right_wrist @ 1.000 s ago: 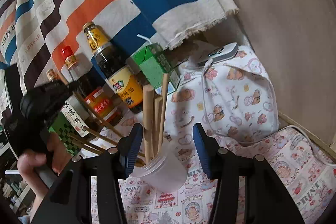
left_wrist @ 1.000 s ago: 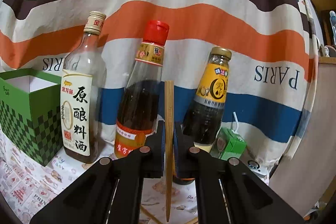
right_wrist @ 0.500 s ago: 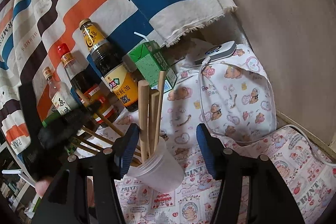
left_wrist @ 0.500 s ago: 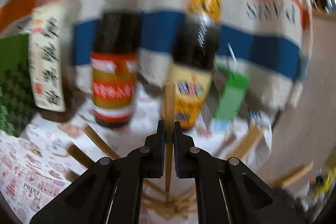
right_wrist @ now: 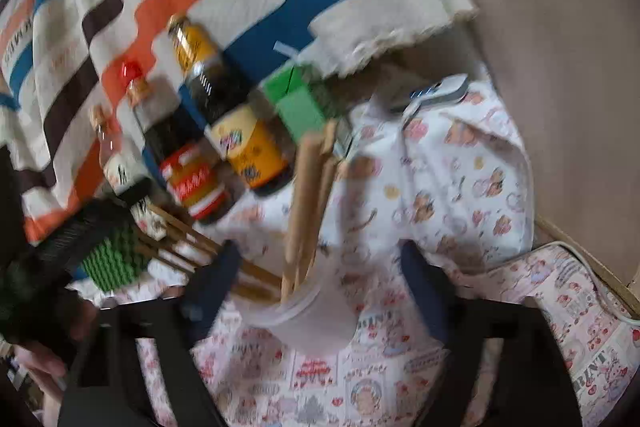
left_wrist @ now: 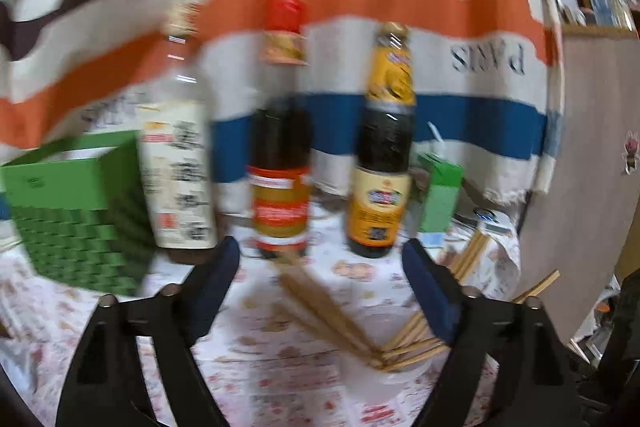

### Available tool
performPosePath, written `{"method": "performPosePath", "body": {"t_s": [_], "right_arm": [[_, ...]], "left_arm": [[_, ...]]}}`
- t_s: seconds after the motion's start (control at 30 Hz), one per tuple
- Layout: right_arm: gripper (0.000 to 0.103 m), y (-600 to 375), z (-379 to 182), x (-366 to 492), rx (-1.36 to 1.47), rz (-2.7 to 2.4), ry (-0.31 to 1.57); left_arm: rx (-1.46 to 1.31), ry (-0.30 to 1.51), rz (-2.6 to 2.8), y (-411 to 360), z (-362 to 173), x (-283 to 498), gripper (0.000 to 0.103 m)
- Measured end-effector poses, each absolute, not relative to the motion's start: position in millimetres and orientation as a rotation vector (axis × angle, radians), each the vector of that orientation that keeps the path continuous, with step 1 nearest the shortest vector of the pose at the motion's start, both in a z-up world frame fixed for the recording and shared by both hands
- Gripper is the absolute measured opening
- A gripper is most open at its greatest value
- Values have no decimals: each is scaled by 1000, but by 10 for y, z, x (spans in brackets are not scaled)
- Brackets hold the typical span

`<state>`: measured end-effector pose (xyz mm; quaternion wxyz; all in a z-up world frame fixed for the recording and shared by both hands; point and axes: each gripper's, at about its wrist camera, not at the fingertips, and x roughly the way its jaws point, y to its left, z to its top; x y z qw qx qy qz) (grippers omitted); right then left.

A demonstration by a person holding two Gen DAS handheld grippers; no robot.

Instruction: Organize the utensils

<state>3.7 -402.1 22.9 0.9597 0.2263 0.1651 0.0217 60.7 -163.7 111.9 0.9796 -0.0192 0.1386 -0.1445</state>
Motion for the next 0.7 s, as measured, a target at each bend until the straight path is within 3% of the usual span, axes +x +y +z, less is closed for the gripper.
{"method": "performPosePath", "body": {"t_s": [0.17, 0.37, 0.5, 0.7], "right_arm": [[90, -3775, 177, 85, 390, 68, 411], [90, -3402, 66, 30, 316, 24, 478], [91, -3167, 77, -40, 175, 31, 416], [103, -2996, 26, -104, 79, 43, 325]], "left_arm": [[-25, 290, -242, -1247, 1020, 456, 96], [-51, 334, -175, -801, 598, 226, 97], [9, 311, -140, -718, 392, 49, 99], [-29, 296, -118, -556, 181, -21, 99]]}}
